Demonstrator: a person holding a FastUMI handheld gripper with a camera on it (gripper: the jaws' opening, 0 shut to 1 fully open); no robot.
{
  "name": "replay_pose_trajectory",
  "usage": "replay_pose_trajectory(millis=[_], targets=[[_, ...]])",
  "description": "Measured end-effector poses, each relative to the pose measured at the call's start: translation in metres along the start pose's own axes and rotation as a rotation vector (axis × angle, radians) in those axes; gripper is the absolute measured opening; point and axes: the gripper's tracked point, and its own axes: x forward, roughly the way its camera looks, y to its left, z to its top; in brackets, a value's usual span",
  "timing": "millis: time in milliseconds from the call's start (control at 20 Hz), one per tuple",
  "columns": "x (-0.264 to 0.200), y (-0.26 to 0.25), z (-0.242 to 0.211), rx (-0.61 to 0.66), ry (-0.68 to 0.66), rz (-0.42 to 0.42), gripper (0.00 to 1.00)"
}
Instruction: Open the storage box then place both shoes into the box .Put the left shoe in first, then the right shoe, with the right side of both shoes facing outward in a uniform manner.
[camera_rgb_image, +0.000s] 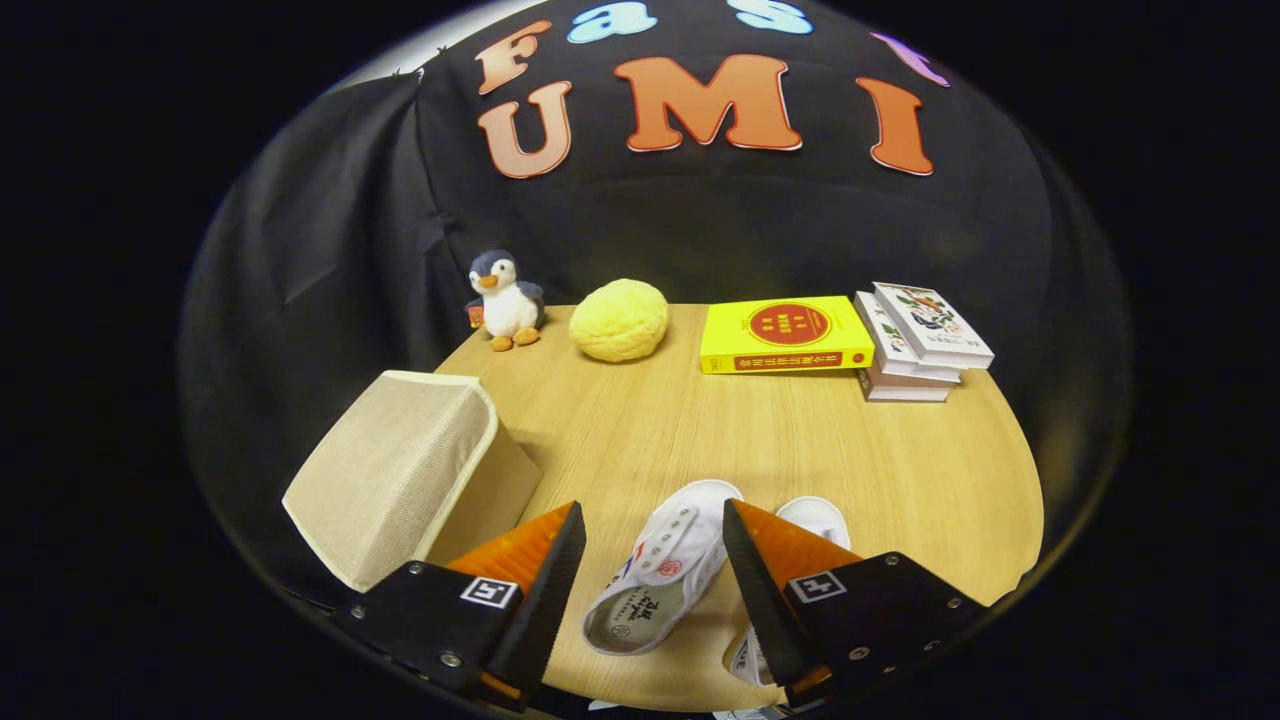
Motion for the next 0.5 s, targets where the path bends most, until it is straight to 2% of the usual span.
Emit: replay_pose_trajectory(millis=[200, 500], targets=[[0.009, 0.041, -0.006, -0.008, 0.053, 0.125, 0.83], [0.017, 0.114, -0.019, 0.06, 0.167, 0.383, 0.82]])
